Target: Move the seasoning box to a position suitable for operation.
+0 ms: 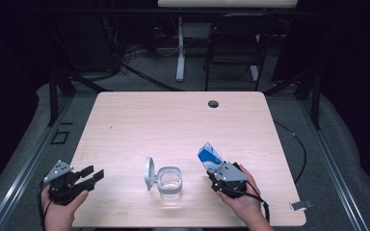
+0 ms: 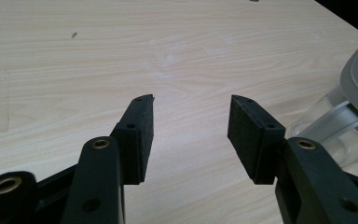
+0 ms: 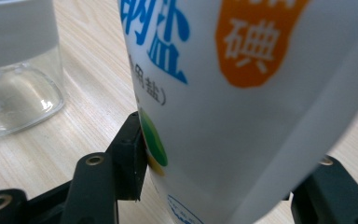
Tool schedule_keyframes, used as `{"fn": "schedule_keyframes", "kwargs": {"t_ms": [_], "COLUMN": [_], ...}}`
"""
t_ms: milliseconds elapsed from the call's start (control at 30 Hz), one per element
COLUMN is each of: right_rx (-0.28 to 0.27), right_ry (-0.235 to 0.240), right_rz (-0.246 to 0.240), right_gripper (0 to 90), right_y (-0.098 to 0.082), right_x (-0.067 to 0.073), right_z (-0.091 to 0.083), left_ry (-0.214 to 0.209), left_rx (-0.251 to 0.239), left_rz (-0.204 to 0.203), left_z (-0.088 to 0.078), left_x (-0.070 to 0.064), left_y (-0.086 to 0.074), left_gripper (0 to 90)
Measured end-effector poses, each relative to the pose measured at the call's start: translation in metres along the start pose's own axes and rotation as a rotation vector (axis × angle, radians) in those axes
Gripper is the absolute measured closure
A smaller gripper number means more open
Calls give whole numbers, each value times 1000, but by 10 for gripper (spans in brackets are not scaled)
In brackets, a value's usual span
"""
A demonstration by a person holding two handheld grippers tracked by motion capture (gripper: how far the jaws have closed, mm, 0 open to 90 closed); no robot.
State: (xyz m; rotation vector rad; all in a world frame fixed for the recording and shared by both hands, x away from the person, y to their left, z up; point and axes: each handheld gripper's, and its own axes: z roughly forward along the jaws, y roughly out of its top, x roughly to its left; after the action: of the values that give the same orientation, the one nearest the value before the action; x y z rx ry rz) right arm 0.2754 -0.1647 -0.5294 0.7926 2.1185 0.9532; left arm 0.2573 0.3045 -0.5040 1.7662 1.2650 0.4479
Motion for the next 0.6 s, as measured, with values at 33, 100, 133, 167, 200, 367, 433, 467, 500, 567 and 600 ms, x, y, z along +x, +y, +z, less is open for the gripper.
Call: {"fn": "schedule_keyframes", "kwargs": {"t_ms": [33, 100, 133, 167, 200, 367, 433, 467, 500, 567, 600], "right_rx": [-2, -3, -2, -7, -11, -19, -22, -19, -14, -10, -10], "right_ry": [-1, -2, -2, -1, -5, -20, -22, -20, -20, -22, -23], "right_rz": [-7, -20, -26, -33, -42, -80, -86, -91, -98, -106, -115], "right_gripper": [439, 440, 440, 439, 439, 439, 440, 439, 440, 439, 439], "right_y": [2, 5, 6, 9, 11, 19, 21, 23, 24, 26, 27], "right_x": [1, 3, 3, 4, 4, 4, 3, 3, 2, 2, 2], "right_z": [0, 0, 0, 0, 0, -1, -1, -1, -1, -2, -2], "left_ry": [0, 0, -1, -2, -1, -3, -5, -5, -4, -4, -2], "left_rx": [-2, -2, -1, 1, 1, 1, -2, -2, -2, -2, -1], "left_rz": [-1, -3, -1, -2, -3, -3, -6, -7, -6, -7, -7], "left_z": [0, 0, 0, 0, 1, 1, 1, 1, 1, 1, 1], "left_x": [0, 0, 1, 1, 1, 1, 1, 1, 1, 2, 2], "left_y": [0, 0, 0, 0, 0, 0, 0, 0, 0, 0, 0], "left_gripper": [509, 509, 509, 509, 509, 509, 509, 509, 509, 509, 509]}}
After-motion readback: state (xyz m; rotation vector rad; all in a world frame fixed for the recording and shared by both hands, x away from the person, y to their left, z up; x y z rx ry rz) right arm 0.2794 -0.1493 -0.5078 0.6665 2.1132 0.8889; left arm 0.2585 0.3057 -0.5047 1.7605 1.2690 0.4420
